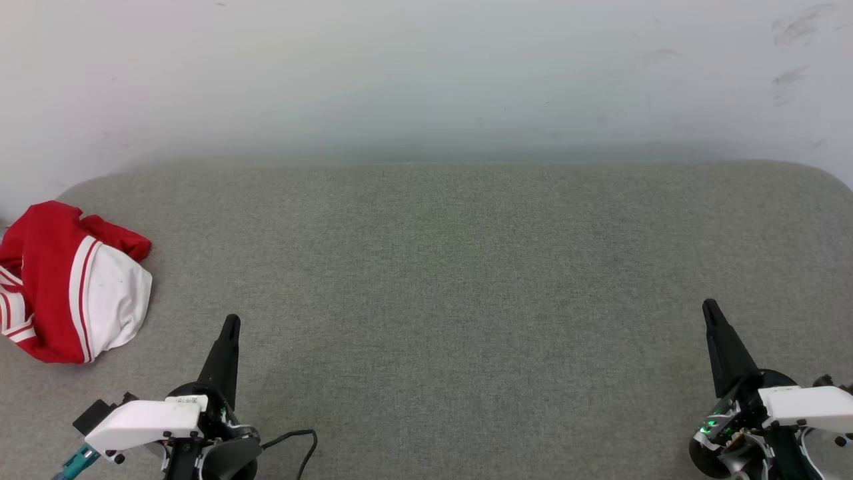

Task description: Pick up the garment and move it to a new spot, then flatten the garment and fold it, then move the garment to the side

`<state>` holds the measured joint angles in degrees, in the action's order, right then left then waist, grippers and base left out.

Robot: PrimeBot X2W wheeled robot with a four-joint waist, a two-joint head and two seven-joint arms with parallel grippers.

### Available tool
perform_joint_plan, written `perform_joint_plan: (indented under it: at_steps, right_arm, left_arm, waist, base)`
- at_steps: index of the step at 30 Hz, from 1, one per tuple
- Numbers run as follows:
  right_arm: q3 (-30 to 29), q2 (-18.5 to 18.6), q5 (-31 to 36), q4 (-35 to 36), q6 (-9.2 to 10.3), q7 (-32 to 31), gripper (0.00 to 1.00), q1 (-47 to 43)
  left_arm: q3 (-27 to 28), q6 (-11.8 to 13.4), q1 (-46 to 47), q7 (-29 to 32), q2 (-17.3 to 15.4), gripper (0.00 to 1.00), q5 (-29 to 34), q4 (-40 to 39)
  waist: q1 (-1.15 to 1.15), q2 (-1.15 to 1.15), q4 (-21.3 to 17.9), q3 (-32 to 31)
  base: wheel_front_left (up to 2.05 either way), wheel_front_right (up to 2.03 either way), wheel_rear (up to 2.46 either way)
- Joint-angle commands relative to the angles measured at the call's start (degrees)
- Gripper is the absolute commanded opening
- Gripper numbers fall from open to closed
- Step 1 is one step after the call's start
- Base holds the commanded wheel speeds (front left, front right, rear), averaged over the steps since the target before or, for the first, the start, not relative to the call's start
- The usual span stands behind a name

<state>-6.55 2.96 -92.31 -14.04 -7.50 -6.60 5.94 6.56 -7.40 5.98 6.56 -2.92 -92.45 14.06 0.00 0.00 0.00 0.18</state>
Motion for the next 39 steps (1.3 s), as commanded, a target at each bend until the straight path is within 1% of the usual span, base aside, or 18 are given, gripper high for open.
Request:
perform_joint_plan:
  at_steps: [1, 38, 39]
  right_arm:
    - [0.0, -0.2, -0.2, 0.0, 0.02, 0.0, 0.00, 0.6]
    - [0.0, -0.2, -0.2, 0.0, 0.02, 0.0, 0.00, 0.6]
    - [0.0, 0.0, 0.0, -0.2, -0.01, 0.0, 1.00, -0.1]
  left_arm:
    - [0.1, -0.2, 0.5, 0.1, 0.0, 0.00, 0.1, 0.1]
    - [0.1, -0.2, 0.5, 0.1, 0.0, 0.00, 0.1, 0.1]
    - [-0.1, 0.0, -0.1, 0.0, 0.0, 1.00, 0.0, 0.1]
  waist:
    - [0.00, 0.00, 0.0, 0.0]
    - [0.00, 0.00, 0.0, 0.0]
    - [0.00, 0.00, 0.0, 0.0]
  base:
    - [0.00, 0.00, 0.00]
    - [0.00, 0.00, 0.00]
    - [0.00, 0.00, 0.00]
